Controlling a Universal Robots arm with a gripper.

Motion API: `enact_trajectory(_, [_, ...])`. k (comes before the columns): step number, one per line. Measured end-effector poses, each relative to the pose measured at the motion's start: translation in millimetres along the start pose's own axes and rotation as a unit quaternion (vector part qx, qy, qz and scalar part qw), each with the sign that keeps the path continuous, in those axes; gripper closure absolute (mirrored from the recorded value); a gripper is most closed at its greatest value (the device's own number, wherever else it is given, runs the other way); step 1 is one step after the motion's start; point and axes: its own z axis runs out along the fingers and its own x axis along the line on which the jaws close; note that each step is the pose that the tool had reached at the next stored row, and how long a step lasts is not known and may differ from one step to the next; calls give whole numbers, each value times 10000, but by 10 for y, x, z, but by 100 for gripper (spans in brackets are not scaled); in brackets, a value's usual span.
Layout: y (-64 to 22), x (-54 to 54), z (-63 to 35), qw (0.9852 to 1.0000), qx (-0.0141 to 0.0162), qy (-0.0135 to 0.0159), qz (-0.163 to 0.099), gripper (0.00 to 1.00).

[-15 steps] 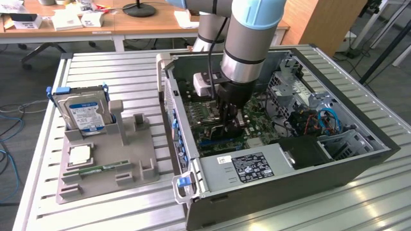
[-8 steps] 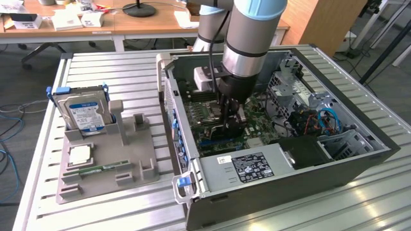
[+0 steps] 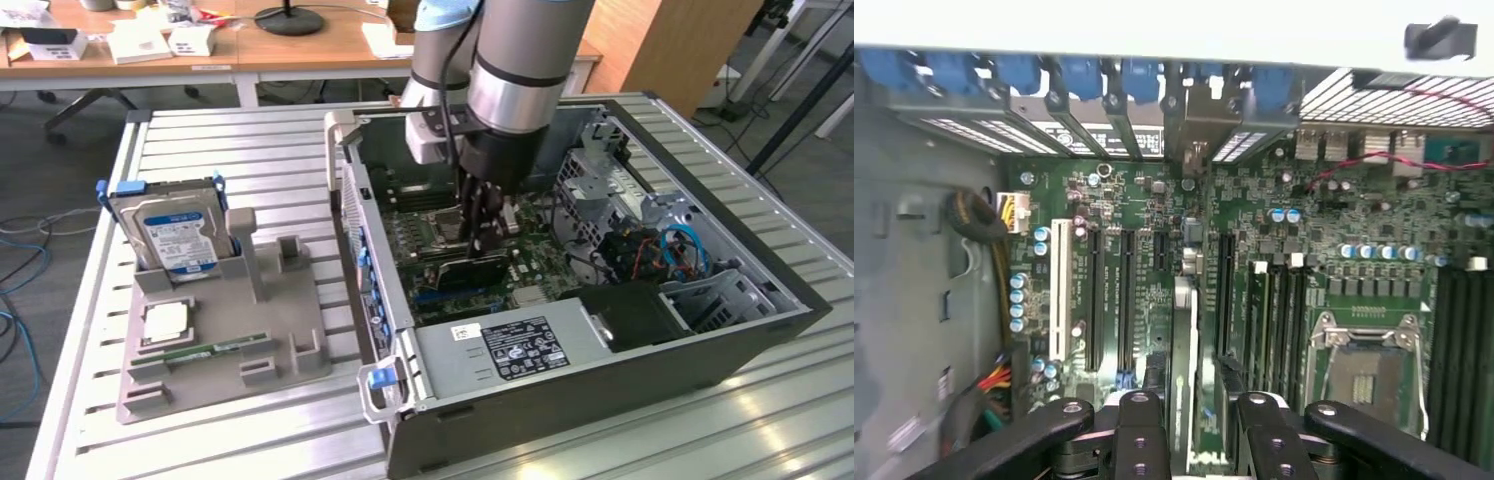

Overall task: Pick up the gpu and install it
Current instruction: 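Insert the gpu into the slot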

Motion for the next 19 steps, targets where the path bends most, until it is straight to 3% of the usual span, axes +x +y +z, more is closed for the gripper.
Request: enact_trajectory(19, [-4,-9,-576,10000,12,0,0,67])
